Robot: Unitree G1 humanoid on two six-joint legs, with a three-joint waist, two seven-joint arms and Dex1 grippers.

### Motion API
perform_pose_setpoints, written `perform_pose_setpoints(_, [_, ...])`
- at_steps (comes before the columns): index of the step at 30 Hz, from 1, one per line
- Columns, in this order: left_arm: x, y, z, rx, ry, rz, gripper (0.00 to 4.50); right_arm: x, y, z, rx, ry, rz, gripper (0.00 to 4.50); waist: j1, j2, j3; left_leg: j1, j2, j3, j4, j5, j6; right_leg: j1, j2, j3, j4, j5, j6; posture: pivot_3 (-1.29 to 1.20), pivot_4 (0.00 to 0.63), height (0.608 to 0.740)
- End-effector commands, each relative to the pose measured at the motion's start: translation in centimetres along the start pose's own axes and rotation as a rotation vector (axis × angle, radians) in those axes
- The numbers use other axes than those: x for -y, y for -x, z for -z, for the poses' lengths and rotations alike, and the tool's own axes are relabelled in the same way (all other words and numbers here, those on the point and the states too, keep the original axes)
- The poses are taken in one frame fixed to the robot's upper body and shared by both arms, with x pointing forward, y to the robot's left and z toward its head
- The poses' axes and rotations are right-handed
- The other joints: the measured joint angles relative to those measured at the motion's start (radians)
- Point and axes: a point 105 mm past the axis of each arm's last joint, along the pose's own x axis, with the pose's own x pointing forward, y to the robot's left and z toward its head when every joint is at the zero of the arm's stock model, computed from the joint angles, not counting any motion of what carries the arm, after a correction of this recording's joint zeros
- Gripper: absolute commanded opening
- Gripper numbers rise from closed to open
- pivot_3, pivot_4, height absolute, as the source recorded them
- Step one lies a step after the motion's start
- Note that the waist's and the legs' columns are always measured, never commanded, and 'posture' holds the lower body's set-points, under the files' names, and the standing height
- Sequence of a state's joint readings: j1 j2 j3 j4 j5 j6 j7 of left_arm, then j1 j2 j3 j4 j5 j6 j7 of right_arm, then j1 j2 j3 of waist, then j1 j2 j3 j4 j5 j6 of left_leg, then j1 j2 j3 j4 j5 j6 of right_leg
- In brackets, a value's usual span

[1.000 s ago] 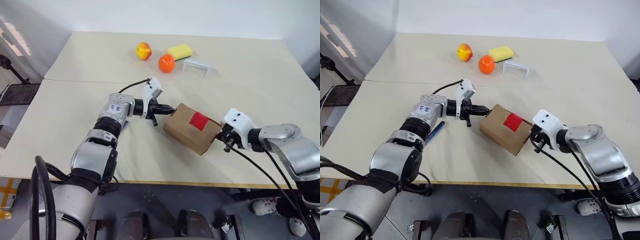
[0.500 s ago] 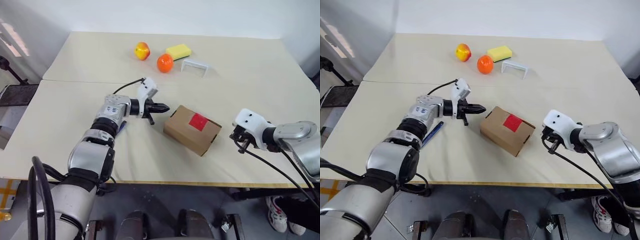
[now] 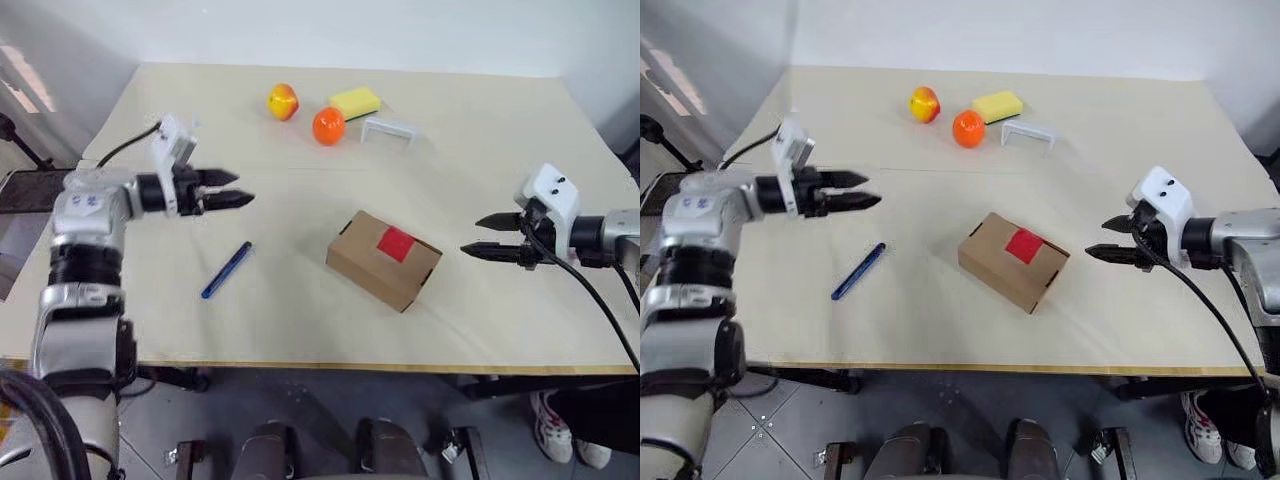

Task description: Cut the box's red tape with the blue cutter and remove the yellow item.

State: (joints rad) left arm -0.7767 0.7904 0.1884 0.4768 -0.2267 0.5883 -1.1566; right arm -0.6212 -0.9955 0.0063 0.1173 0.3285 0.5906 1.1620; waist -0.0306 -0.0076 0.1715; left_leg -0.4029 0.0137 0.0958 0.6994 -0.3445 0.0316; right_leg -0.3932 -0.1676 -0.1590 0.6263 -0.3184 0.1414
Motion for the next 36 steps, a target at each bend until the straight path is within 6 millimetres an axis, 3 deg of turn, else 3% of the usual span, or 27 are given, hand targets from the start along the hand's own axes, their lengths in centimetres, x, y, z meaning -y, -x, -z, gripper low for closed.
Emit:
perform_pose_setpoints(1, [0.1,5.7,-0.1,0.048,-0.027,-0.118,4.50,0.7,-0.1,-0.2,0.035,0.042,-0.025,4.45,-0.012,0.000,0.001,0.000,0.001,0.001,-0.001,0.000,0.000,-0.001,0.000,0.000,0.000,0.000,0.000,0.00,0.150,0.740])
perform_pose_setpoints(5, [1.1,10.9,1.1,0.150,-0.109,-0.271,4.50,1.1,-0.7,0.1,0.086,0.057,-0.046,4.45,0.000,0.001,0.001,0.000,0.003,-0.002,0.001,0.000,0.000,0.001,0.000,0.001,0.001,0.000,0.000,0.00,0.150,0.740])
perform_pose_setpoints(9, [2.7,14.2,3.2,0.116,-0.111,-0.310,4.50,1.5,-0.9,0.6,0.122,0.050,-0.059,4.45,0.011,0.001,0.001,0.000,0.003,-0.003,0.002,0.000,0.000,0.003,-0.002,0.002,0.001,0.000,0.000,0.00,0.150,0.740])
perform_pose_setpoints(12, [5.3,17.2,5.4,0.077,-0.086,-0.300,4.50,1.6,-0.6,0.2,0.195,0.033,-0.084,4.45,0.009,0.001,0.002,0.000,0.003,-0.002,0.002,0.000,0.000,0.002,-0.002,0.001,0.000,0.000,0.000,0.00,0.150,0.740])
perform_pose_setpoints(14, [7.3,18.1,5.8,0.120,-0.076,-0.274,4.50,1.7,0.3,-1.0,0.279,0.041,-0.093,4.45,0.005,0.002,0.002,0.000,0.003,-0.001,0.001,0.000,0.000,0.002,-0.003,0.001,0.000,0.000,0.000,0.00,0.150,0.740])
perform_pose_setpoints(17, [8.8,17.4,6.5,0.097,-0.055,-0.250,4.50,1.4,1.2,-2.7,0.369,0.062,-0.121,4.45,0.009,0.003,0.003,0.001,0.004,-0.001,0.001,0.000,0.000,0.003,-0.002,0.001,-0.001,0.000,0.000,0.00,0.150,0.740])
perform_pose_setpoints(22, [9.4,14.8,6.9,0.117,-0.045,-0.234,4.50,1.8,1.3,-4.8,0.461,0.067,-0.074,4.45,0.018,0.004,0.003,0.008,0.004,0.000,0.001,0.001,0.001,0.010,-0.002,0.003,-0.003,0.000,0.000,0.00,0.150,0.740])
perform_pose_setpoints(29, [6.7,5.7,7.1,0.084,-0.072,-0.208,4.50,-1.2,0.2,-7.3,0.521,0.159,-0.132,4.45,0.032,0.005,0.003,0.015,0.003,0.000,0.000,0.001,0.001,0.018,-0.003,0.005,-0.005,0.000,-0.001,0.00,0.150,0.740])
perform_pose_setpoints(36, [4.3,1.9,8.9,-0.045,-0.108,-0.210,4.50,-2.9,0.7,-6.8,0.516,0.167,-0.128,4.45,0.028,0.005,0.003,0.015,-0.001,0.000,-0.003,0.000,0.000,0.016,-0.001,0.001,-0.005,0.000,-0.001,0.00,0.150,0.740])
